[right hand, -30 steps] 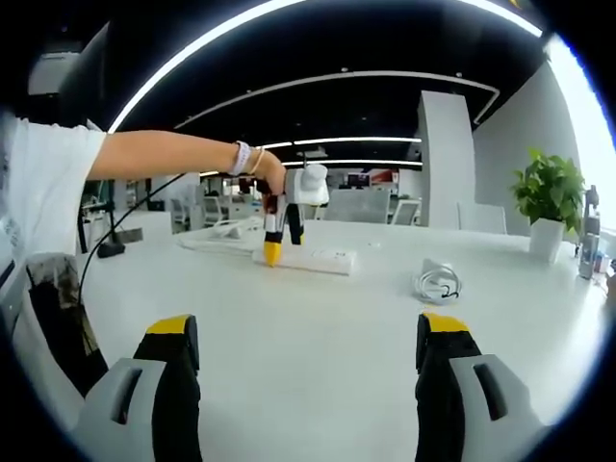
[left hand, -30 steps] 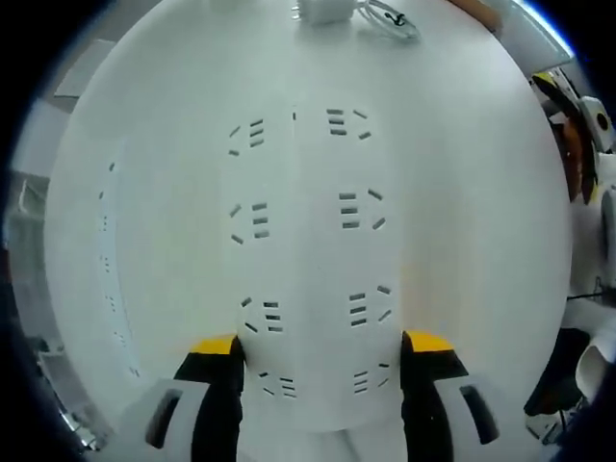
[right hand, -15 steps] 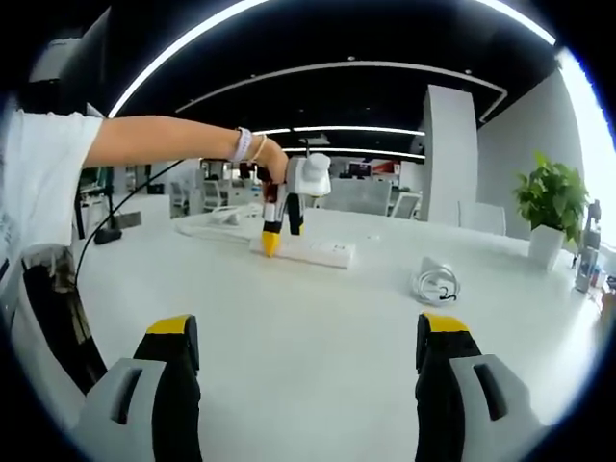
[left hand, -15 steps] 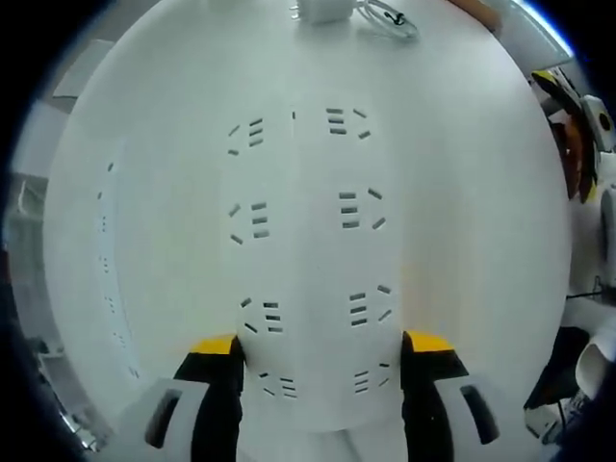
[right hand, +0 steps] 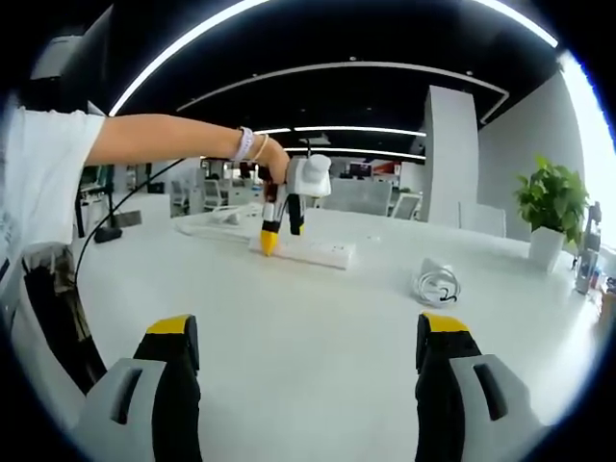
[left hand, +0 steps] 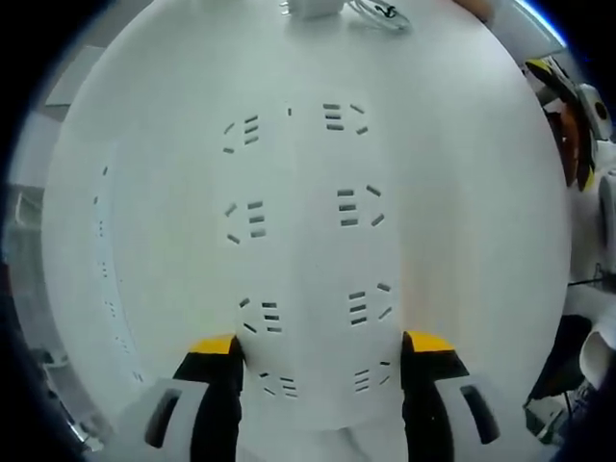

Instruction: Straighten the power strip on the desk, plug the charger into it

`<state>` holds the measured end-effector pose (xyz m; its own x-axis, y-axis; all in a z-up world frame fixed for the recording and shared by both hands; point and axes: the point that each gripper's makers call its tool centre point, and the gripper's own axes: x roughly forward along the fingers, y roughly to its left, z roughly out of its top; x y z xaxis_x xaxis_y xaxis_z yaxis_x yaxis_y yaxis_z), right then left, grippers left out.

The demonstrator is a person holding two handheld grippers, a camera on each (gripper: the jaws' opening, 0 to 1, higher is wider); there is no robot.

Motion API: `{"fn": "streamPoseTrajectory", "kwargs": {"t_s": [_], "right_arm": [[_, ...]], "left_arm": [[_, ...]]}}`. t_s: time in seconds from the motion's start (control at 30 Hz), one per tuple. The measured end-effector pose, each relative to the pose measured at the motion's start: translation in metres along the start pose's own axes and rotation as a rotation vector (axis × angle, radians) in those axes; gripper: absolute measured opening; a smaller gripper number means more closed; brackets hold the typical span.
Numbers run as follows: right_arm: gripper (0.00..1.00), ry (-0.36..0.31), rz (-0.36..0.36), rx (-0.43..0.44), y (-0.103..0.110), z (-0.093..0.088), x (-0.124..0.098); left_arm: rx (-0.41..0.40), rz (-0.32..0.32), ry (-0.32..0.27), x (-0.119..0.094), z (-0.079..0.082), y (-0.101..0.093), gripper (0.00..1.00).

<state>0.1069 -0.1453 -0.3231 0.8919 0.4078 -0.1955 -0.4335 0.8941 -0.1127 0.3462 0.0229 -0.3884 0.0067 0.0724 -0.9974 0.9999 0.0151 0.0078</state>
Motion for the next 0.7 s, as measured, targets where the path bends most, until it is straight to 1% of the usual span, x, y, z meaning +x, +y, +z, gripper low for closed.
{"fn": "streamPoseTrajectory", "kwargs": {"t_s": [0.7], "right_arm": [[0.93,-0.01,-0.001,0.009,-0.0014,0.0009,-0.0006]], "left_arm": [[-0.014,0.0,0.011,-0.0001,-0.004,0.0008,0.68]]}}
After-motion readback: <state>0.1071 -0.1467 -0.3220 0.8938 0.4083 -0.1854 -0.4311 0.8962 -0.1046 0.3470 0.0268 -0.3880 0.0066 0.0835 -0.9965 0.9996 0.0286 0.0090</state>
